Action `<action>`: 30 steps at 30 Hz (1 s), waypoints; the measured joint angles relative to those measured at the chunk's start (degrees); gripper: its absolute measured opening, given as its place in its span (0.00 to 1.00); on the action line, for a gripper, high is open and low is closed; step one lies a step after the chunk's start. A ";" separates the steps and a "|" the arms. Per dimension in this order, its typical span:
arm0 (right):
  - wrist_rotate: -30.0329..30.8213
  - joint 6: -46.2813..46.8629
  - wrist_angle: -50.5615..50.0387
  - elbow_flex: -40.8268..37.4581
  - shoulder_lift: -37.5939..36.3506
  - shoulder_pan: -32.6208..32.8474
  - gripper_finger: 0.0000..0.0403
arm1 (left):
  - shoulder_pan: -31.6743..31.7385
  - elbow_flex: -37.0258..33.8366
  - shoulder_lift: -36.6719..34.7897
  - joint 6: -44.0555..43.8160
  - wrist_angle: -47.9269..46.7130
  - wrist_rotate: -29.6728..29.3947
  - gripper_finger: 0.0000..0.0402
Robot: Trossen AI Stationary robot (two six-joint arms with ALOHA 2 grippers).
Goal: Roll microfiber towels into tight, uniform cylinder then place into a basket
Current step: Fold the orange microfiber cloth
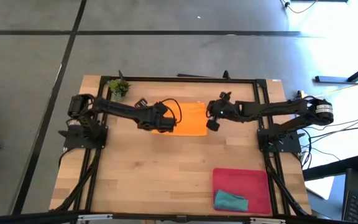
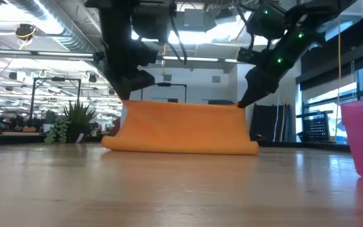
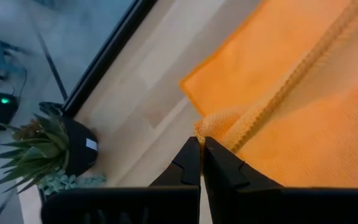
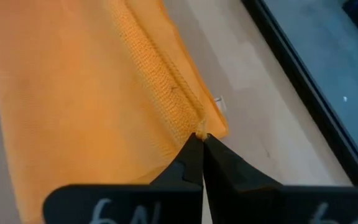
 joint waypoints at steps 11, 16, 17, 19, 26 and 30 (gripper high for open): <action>-4.64 -2.97 6.27 -3.31 0.02 -3.88 0.01 | 3.58 -1.14 -0.02 3.16 3.91 0.32 0.00; -4.64 -2.97 5.89 -3.33 0.04 -3.89 0.01 | 5.68 -4.93 0.00 7.53 10.58 2.91 0.00; -4.70 -2.97 5.99 -3.33 0.04 -3.87 0.01 | 6.15 -5.26 0.00 7.53 10.56 2.89 0.00; -4.86 -3.04 6.21 -3.33 0.04 -3.83 0.01 | 6.95 -5.70 0.00 7.53 10.65 2.89 0.00; -4.84 -3.16 6.00 -3.34 0.04 -3.90 0.06 | 8.91 -5.79 0.00 8.30 10.72 2.84 0.00; -5.94 -4.02 6.42 -3.38 0.07 -3.92 0.10 | 9.79 -5.88 0.00 11.82 11.28 3.74 0.00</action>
